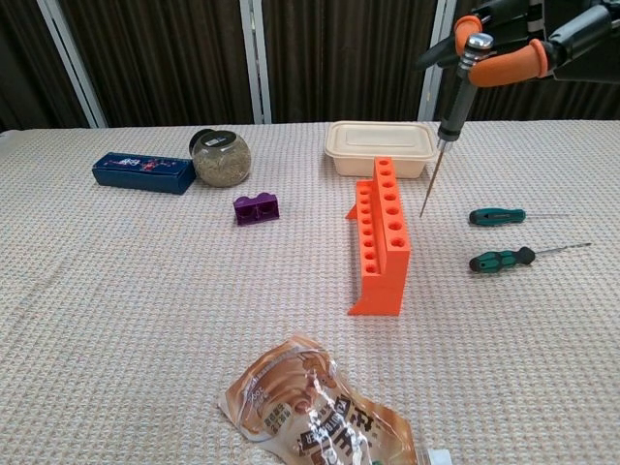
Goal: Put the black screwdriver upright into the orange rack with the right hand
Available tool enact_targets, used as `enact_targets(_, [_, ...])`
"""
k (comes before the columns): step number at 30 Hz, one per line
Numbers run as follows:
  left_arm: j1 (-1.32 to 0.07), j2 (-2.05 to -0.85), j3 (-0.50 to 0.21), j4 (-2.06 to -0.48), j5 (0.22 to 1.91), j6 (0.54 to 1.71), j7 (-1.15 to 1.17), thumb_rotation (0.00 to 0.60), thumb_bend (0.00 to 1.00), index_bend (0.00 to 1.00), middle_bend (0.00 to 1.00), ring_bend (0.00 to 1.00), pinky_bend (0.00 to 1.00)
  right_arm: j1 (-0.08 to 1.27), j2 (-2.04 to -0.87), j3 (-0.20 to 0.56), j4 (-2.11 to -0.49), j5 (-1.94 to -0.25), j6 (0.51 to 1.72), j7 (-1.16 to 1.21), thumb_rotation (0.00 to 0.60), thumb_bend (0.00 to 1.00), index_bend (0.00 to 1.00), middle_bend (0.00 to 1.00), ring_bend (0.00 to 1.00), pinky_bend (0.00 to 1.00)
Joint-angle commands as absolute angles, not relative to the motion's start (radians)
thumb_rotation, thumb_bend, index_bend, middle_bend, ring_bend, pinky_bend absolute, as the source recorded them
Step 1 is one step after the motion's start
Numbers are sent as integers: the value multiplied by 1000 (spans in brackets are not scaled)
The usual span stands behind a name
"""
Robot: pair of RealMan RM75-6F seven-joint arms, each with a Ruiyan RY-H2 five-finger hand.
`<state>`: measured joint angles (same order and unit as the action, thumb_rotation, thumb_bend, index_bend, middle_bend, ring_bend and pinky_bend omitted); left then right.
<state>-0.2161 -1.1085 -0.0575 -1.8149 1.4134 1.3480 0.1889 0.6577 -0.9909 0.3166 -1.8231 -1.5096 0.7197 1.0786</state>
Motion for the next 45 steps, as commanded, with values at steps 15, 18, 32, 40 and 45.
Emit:
enact_targets(15, [-218,-1111,-60,-1801,1404,1345,169,600,192,142,0,0,0,736,-1026,306,-1813,-1386,674,993,600,292,649,232,0,0])
enact_targets(18, [-217,-1110,-60,-1796,1404,1346,167,600,191,141,0,0,0,745,-1030,305,-1813,-1366,668,978,600,292,649,232,0,0])
enact_targets(32, [-217,-1111,-63,-1791,1399,1348,159,600,191,141,0,0,0,763,-1034,305,-1831,-1323,654,939,600,293,649,232,0,0])
enact_targets(40, [-220,-1114,-66,-1790,1395,1345,161,600,192,141,0,0,0,772,-1042,310,-1831,-1299,646,922,600,292,649,232,0,0])
enact_targets(45, [-222,-1115,-66,-1791,1394,1343,164,600,191,141,0,0,0,775,-1039,316,-1835,-1292,645,912,600,293,649,232,0,0])
